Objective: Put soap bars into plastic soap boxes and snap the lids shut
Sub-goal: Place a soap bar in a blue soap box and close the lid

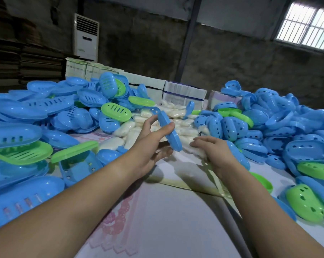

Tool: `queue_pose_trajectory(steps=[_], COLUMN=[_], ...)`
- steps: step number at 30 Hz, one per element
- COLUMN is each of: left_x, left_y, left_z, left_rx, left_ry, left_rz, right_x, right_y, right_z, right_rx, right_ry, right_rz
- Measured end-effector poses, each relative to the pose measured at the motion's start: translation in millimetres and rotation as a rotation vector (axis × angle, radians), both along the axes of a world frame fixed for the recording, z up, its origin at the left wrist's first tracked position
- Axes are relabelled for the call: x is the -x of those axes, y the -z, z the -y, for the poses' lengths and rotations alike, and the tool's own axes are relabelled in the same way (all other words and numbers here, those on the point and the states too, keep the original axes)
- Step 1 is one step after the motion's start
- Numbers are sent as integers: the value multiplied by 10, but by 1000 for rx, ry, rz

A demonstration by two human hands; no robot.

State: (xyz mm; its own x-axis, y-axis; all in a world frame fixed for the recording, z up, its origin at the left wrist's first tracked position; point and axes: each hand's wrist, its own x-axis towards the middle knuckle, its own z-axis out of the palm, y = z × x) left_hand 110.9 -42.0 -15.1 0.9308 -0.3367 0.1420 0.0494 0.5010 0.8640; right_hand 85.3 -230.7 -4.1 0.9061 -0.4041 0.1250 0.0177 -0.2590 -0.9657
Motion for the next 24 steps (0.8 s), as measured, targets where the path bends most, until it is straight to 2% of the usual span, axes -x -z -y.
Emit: queue_pose_trajectory(steps=[4,7,12,16,24], left_x=[10,29,30,27,50], left_y=[40,61,53,61,63], left_z=[42,71,56,52,40], left_rx=[-28,-4,31,69,64], left_ry=[5,26,17,26,64], left_rz=[30,34,29,-3,54], right_x=[42,80,120,134,169], right_y=[-89,-122,-77,-75,-199], right_z=[-114,-249,-469,-471,-269], right_rx=[-136,-216,9,126,181], right_ry=[-7,-116,-240,-280,-354], right_rz=[151,244,341,344,234])
